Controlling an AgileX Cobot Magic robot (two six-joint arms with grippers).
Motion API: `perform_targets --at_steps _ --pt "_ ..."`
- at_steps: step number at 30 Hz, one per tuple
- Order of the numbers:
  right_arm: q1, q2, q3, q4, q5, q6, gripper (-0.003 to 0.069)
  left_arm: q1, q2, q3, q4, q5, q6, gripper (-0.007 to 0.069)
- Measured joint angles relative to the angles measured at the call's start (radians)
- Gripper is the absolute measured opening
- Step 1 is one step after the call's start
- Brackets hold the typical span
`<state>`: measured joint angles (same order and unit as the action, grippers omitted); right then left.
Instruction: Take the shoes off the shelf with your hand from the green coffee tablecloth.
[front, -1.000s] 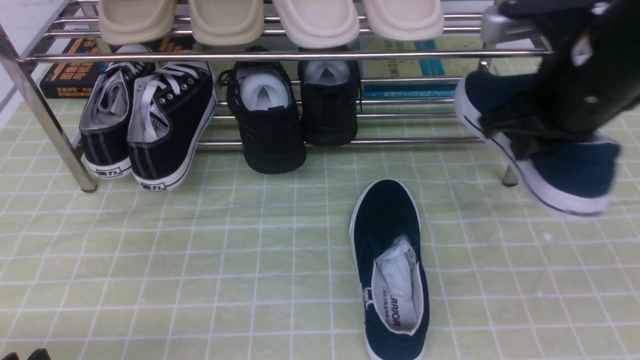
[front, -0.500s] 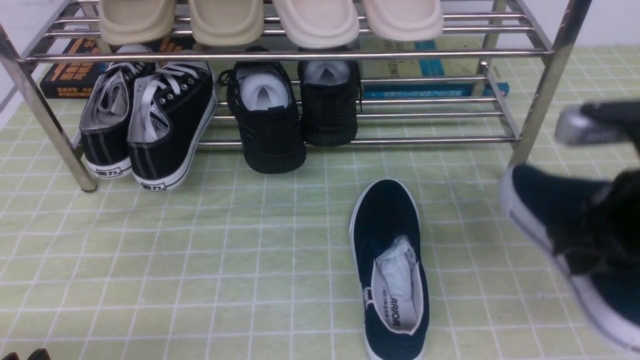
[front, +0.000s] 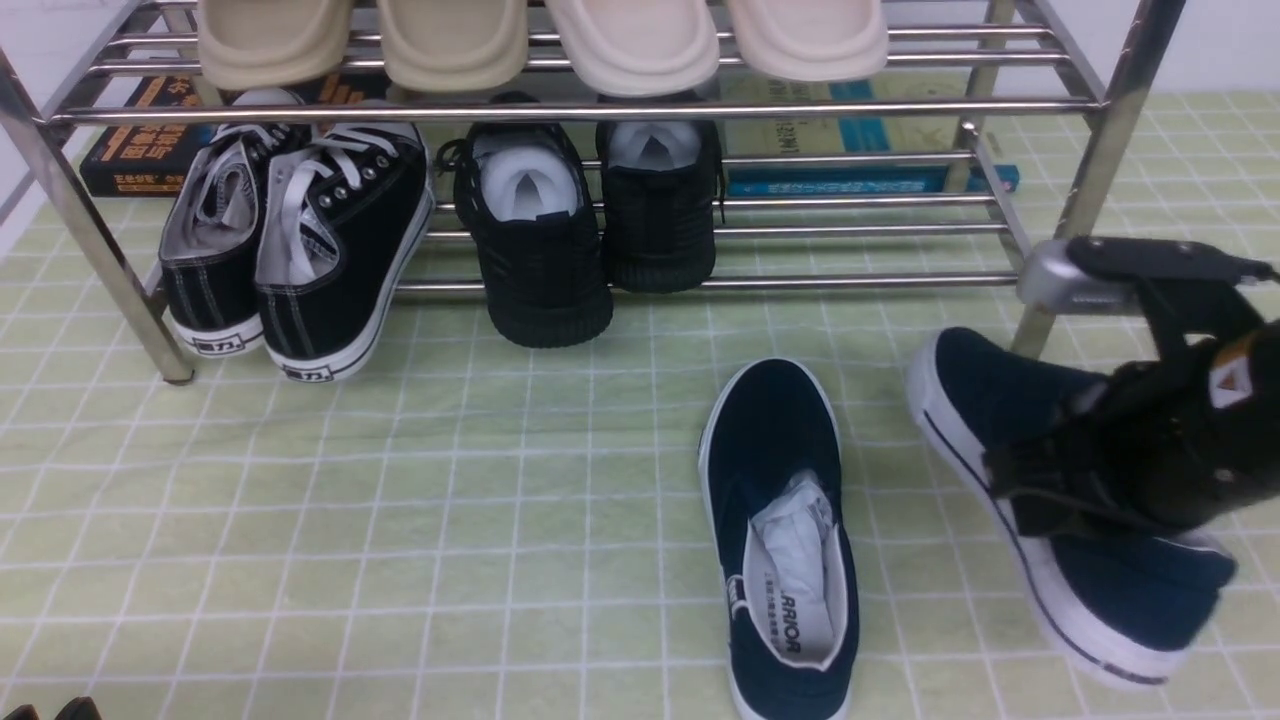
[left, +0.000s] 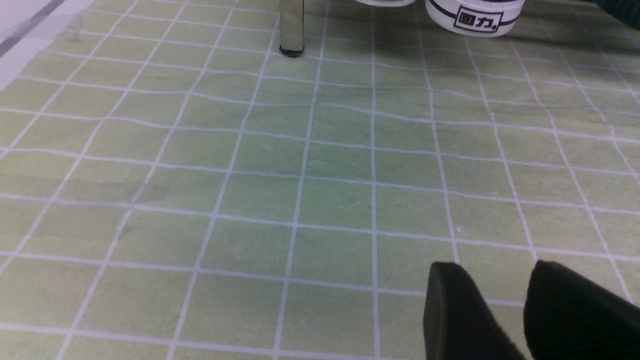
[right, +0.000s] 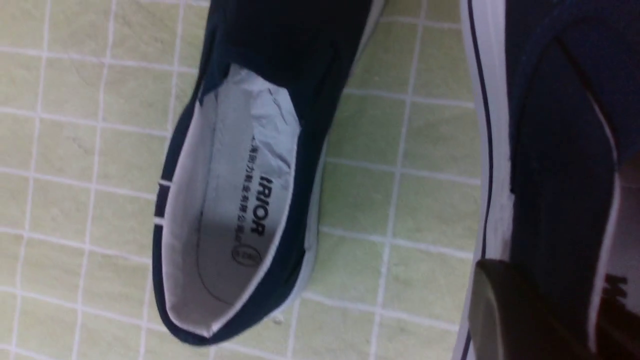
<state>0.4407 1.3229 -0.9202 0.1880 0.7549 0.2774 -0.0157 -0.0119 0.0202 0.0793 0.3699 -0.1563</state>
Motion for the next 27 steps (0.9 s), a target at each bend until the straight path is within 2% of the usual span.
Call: perform_targets --at_steps 9,27 --pt "0.0 0.121 -0.007 0.026 -0.082 0.0 0.002 0.0 0.0 0.0 0.0 0.0 0.0 0.0242" --pt "0.003 0.304 -0.1 0.046 -0.092 -0.003 0.0028 0.0 0.0 0.0 0.0 0.0 0.0 0.0242"
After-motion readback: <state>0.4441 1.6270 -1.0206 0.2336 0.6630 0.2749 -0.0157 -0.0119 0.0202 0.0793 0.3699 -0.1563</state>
